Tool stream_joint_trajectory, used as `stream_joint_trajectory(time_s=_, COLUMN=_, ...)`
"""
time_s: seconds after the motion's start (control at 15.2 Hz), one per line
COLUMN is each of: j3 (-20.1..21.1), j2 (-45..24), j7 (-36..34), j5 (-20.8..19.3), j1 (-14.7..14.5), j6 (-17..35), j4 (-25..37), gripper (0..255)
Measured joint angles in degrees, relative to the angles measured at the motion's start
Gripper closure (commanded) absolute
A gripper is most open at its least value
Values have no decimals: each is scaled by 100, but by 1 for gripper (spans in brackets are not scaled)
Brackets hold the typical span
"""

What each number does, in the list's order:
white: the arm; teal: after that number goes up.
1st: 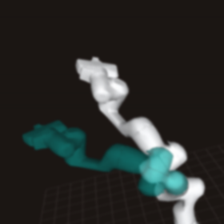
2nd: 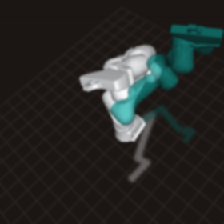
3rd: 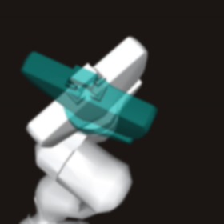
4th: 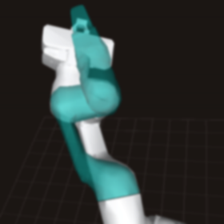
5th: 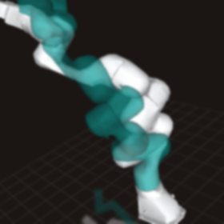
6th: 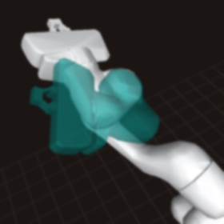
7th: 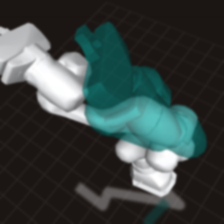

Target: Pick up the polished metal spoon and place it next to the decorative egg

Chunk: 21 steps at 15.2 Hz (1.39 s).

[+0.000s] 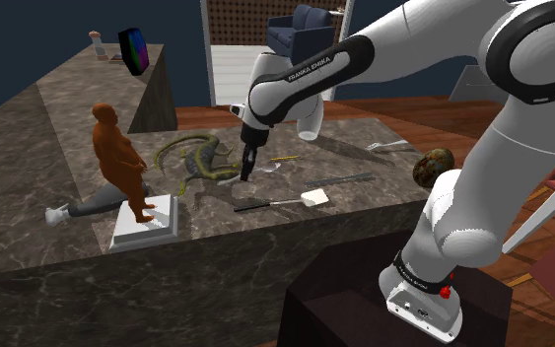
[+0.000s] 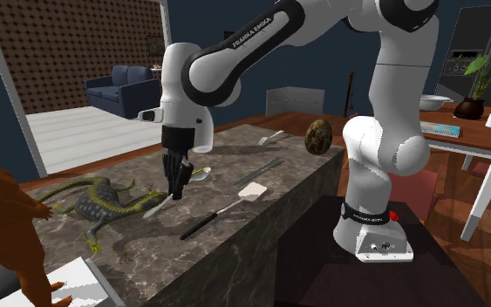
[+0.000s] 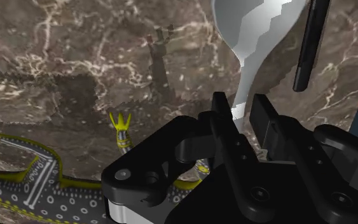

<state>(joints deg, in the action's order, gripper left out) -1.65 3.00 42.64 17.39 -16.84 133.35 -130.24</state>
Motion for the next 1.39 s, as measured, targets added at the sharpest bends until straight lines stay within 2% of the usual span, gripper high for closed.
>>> stream_joint_trajectory(time_s=1.39, j3=-24, j2=582, j7=-463, j5=-329, j1=57, j6=-1570, j4=1030, gripper=255)
